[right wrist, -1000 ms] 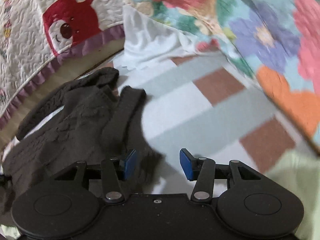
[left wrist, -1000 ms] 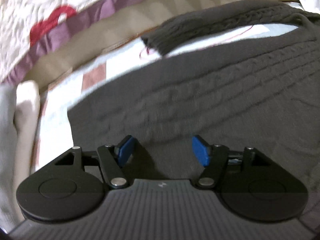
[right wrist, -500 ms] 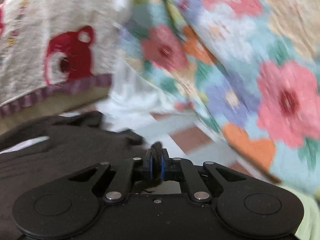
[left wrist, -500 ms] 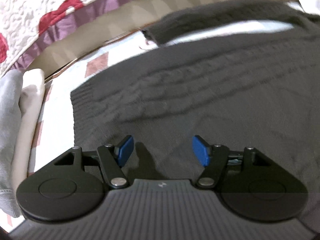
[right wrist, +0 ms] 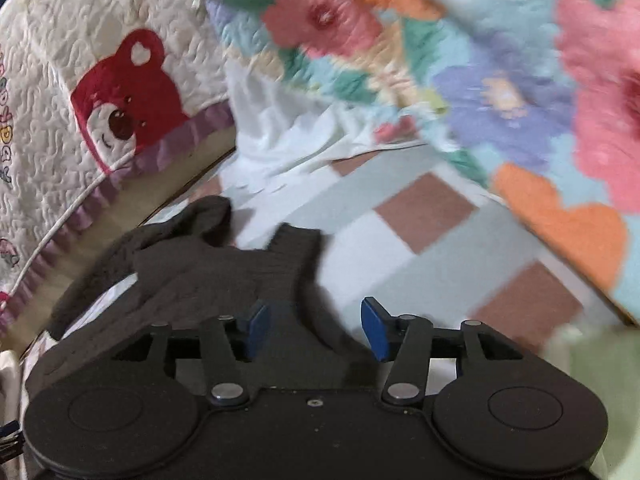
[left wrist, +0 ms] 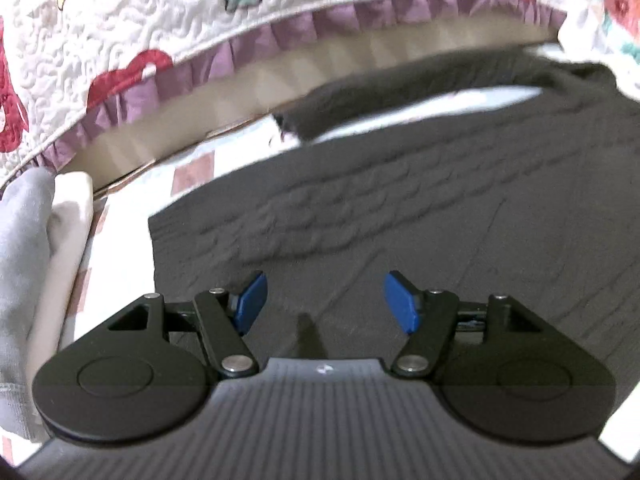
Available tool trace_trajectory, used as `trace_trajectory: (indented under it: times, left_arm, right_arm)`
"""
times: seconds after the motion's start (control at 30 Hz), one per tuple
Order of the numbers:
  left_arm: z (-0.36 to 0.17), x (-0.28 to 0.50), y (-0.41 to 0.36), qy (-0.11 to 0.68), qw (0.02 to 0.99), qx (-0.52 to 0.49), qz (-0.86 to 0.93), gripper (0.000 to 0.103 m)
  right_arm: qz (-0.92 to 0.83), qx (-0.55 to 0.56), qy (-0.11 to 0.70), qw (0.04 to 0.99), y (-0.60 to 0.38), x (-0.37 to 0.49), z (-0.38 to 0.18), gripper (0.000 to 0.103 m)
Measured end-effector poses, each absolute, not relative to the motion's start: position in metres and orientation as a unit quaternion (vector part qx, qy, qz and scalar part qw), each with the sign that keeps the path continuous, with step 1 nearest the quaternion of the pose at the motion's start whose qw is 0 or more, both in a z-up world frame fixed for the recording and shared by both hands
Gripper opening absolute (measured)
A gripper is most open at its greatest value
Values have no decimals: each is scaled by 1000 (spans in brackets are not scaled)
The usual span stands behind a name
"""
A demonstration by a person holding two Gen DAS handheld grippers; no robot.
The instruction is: Fold clothes
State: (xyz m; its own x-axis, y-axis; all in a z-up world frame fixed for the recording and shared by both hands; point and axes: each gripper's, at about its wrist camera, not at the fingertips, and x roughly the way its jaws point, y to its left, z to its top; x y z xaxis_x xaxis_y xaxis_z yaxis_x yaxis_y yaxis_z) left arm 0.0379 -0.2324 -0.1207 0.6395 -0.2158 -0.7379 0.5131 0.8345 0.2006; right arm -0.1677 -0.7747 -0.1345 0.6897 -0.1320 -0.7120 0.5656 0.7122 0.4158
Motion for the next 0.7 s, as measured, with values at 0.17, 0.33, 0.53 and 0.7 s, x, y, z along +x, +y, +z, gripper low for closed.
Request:
trace_trajectory:
  times: [0.17, 0.33, 0.53, 0.7]
  left_arm:
    - [-110, 27, -253, 373, 874, 178, -255, 65]
    - [-99, -6, -275, 412, 827, 156, -349, 65]
    - [-74, -41, -265, 445, 761, 144, -449, 65]
    - [-54, -54, -250, 469, 722, 120, -495, 65]
  right_arm:
    - [-202, 244, 401, 860, -759, -112, -145, 58]
    - [-118, 228, 358, 898, -697, -145, -112, 49]
    - [85, 163, 353, 918, -620, -223, -75, 50]
    - [197, 66, 385, 899, -548, -266, -84, 54]
